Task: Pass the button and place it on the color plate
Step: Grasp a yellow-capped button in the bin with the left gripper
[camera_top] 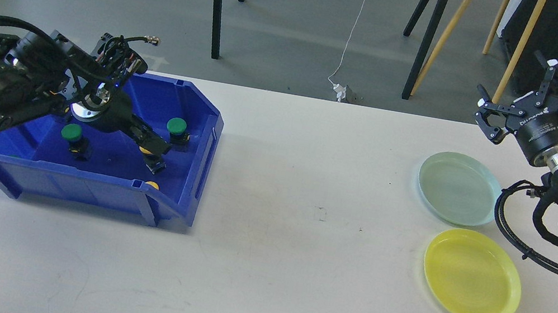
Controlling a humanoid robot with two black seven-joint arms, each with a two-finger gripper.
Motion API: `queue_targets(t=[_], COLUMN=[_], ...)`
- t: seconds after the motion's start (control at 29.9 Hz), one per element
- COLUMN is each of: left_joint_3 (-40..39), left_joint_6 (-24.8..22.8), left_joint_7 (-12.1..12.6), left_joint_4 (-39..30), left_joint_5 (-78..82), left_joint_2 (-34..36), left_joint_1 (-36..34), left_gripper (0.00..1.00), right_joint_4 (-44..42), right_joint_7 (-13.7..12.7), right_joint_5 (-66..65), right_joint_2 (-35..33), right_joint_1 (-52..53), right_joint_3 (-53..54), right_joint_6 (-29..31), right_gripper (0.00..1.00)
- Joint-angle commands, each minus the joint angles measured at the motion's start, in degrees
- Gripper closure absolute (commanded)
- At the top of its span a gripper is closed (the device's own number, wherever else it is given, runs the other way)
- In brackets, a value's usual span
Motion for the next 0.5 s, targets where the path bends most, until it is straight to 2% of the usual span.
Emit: queue_targets(t=[0.0, 0.3, 0.47], left_joint_3=[0.05, 0.05, 0.23], left_joint_6=[-0.01, -0.01, 1.92], left_joint_7=[0.00, 0.00, 0.00], left_joint_4=[2.50, 3.30, 6.90], left_joint_5=[-0.04, 0.05, 0.13], left_joint_2=[-1.74, -3.41, -5.08], left_joint_1=[1.02, 2.34, 4.01], left_gripper=[0.02, 0.03, 0.20], right_joint_4=[0.06, -0.12, -0.12], right_joint_7=[0.00, 0.00, 0.08], right_joint_5=[0.04, 0.04, 0.04], right_joint_2=[-0.37, -0.46, -0.46], right_joint_1=[-0.07, -0.69, -1.13], right_joint_3=[0.32, 0.32, 0.32], right_joint_6=[0.00, 0.00, 0.00], right_gripper=[0.00, 0.00, 0.00])
